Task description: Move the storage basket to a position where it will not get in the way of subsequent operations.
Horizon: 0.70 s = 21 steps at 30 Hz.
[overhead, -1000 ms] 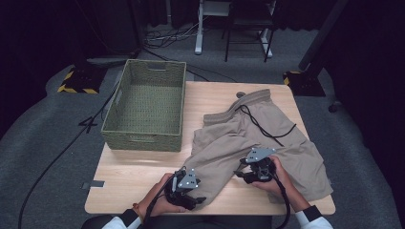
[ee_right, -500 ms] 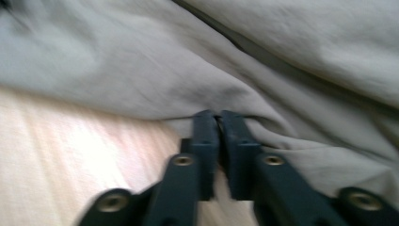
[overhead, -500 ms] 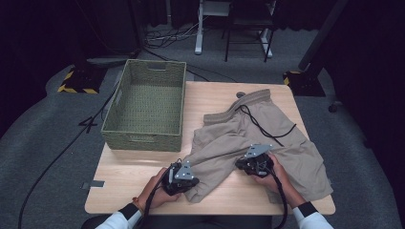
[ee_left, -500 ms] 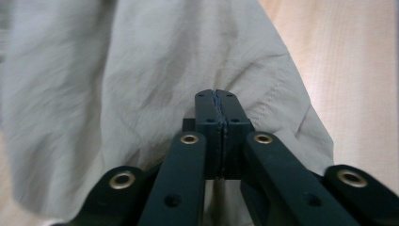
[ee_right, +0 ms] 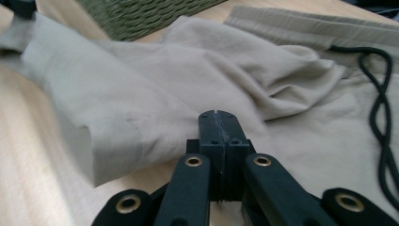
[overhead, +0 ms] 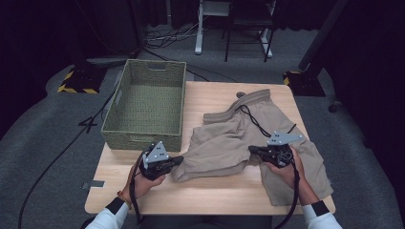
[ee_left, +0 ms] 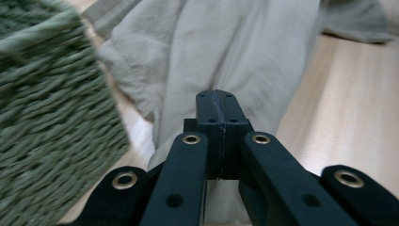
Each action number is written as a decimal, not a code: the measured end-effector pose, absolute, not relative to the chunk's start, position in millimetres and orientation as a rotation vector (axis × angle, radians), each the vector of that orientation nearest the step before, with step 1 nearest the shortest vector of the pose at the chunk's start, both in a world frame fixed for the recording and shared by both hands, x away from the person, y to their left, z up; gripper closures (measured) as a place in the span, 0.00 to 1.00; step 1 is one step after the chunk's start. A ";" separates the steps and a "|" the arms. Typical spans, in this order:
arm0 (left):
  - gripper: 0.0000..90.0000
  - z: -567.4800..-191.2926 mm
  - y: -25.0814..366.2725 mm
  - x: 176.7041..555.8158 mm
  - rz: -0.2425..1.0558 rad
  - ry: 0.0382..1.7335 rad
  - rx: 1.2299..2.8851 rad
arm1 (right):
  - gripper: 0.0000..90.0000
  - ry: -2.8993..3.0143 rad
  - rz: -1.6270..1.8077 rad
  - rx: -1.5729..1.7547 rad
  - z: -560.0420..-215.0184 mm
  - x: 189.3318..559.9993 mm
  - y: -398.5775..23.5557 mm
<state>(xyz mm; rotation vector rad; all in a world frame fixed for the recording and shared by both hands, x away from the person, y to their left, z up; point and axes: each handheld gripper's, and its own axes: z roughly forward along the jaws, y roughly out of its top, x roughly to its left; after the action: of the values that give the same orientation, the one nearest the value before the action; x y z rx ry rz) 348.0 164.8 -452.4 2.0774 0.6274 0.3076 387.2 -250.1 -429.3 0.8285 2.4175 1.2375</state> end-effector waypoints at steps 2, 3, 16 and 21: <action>1.00 -456.2 162.7 352.1 0.304 0.631 2.107 | 1.00 2.414 1.228 0.863 -429.9 394.8 -248.5; 1.00 -459.1 160.3 353.2 0.306 0.626 2.136 | 1.00 2.421 1.204 0.871 -431.4 397.4 -246.4; 0.95 -477.9 153.4 322.4 0.076 0.501 2.279 | 0.96 2.685 1.019 0.768 -461.1 370.0 -235.6; 0.71 -473.4 138.7 300.5 0.065 0.413 2.314 | 0.66 2.742 1.003 0.664 -464.9 348.9 -227.7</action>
<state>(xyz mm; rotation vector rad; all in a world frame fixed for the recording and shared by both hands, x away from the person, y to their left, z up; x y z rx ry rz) 300.5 138.7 -473.4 2.3137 0.4134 0.0652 348.9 -227.7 -464.9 0.6638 2.7422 1.0025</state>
